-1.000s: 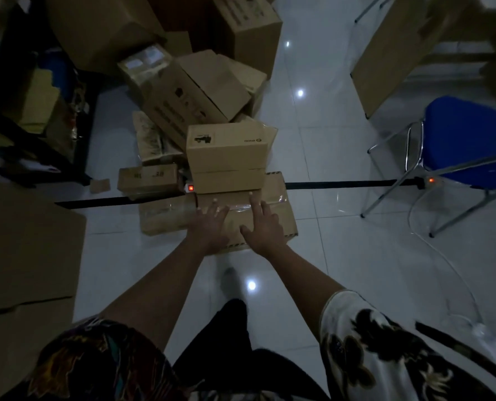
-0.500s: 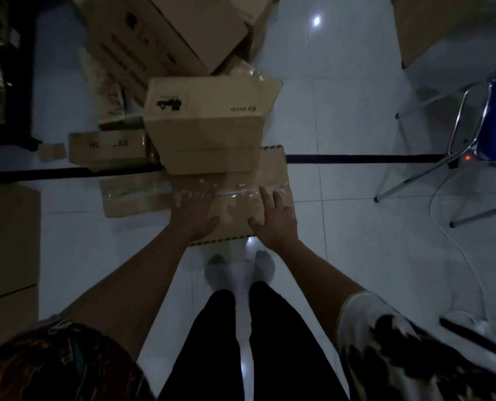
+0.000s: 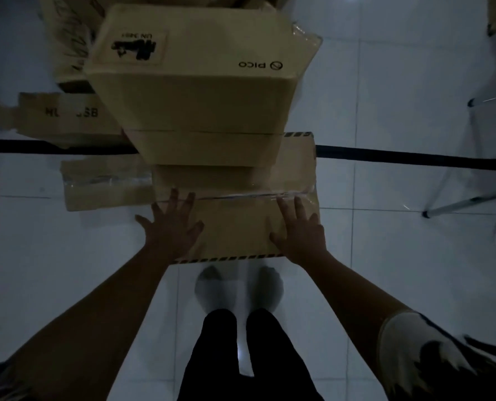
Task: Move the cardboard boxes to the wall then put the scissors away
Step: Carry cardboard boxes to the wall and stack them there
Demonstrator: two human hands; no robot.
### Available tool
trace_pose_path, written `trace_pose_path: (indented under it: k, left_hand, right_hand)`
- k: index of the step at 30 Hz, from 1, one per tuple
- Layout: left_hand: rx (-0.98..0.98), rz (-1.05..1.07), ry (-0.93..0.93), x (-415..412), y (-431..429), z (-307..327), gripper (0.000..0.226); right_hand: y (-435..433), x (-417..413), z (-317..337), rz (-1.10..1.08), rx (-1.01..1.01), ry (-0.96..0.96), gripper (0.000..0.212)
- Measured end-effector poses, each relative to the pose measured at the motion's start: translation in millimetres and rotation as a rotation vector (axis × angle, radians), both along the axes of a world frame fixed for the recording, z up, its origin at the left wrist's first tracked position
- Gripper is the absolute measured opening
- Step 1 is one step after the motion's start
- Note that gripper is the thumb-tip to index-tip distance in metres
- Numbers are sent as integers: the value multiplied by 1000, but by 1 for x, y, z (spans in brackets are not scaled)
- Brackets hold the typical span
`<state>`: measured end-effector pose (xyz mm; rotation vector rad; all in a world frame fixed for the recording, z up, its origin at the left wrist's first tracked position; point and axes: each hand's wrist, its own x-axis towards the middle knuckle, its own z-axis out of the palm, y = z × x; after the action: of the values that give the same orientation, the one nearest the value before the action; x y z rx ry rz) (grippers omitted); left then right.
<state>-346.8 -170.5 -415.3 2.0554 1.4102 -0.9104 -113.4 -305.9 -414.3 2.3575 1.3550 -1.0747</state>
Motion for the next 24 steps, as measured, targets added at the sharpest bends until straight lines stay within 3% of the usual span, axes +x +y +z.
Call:
trace_pose_path:
  k: [13, 20, 24]
  left_hand:
    - [149, 64, -37, 2, 14, -100, 82]
    - [218, 241, -128, -12, 19, -117, 91]
    - [234, 261, -295, -17, 17, -121, 97]
  right_hand:
    - [16, 50, -96, 116, -27, -132, 97]
    - [0, 62, -119, 34, 98, 29, 95]
    - [-1, 58, -123, -11, 177, 49, 94]
